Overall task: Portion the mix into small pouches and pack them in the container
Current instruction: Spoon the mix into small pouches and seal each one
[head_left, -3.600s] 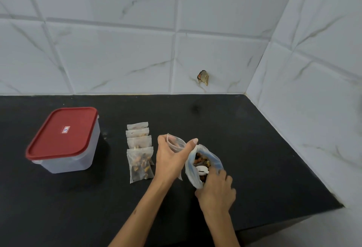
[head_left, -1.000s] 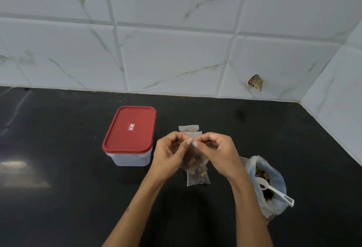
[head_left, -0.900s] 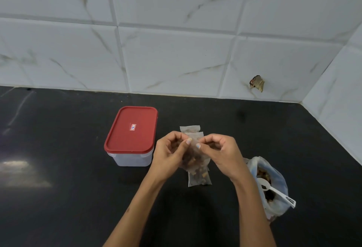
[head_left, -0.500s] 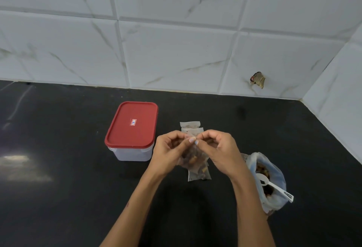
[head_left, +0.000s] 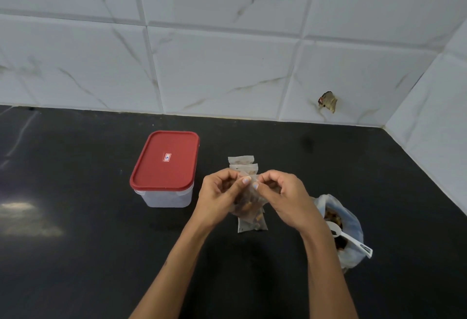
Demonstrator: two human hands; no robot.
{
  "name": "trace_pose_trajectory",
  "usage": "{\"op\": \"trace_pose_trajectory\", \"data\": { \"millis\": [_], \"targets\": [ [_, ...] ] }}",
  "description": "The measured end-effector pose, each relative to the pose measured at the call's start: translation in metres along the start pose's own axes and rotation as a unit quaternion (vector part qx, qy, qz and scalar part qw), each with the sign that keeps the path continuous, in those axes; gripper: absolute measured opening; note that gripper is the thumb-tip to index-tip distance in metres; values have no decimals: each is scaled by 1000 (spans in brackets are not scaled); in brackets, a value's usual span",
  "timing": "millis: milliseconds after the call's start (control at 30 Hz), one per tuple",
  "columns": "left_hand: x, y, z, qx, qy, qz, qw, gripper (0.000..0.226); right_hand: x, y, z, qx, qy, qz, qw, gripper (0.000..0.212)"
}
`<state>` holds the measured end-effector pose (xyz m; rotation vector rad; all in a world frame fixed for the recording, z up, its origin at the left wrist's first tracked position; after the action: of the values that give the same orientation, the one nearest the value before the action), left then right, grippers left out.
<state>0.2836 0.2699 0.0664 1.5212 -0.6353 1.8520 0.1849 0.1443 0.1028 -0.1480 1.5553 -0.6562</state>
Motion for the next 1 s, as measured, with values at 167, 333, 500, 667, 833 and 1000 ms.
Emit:
{"op": "trace_pose_trajectory", "data": {
  "millis": [167,333,500,667,833,1000],
  "targets": [
    [1,1,1,-2,4,-10,1000,16,4,-7,-2,9,6,10,1000,8],
    [-1,4,4,7,-2,0,1000,6,12,-13,-4,14,15,-19,1000,11],
    [-6,7,3,3,-11,-26,1000,14,19,-19,-5,28,12,-2,1000,10],
    [-11,14,1,11,-28,-25,999,17,29,-28,-10,14,20,-5,1000,13],
    [-18,22,-2,23,-42,-14,999,17,43,-35,-12,7,35,0,999,19],
    [-21,23,-6,27,-91,-10,995,20,53,-39,-12,-48,60,27,997,39]
  ]
}}
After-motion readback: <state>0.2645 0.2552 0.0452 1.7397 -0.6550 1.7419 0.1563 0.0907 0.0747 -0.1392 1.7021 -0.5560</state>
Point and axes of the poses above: each hand's wrist, its own z-axis towards the middle knuckle, its own y-axis out of the palm, x = y × z, the point moved 1 cm from there along z, towards the middle knuckle, and after that the axes turned 6 degrees about -x, right-handed, at the moved point
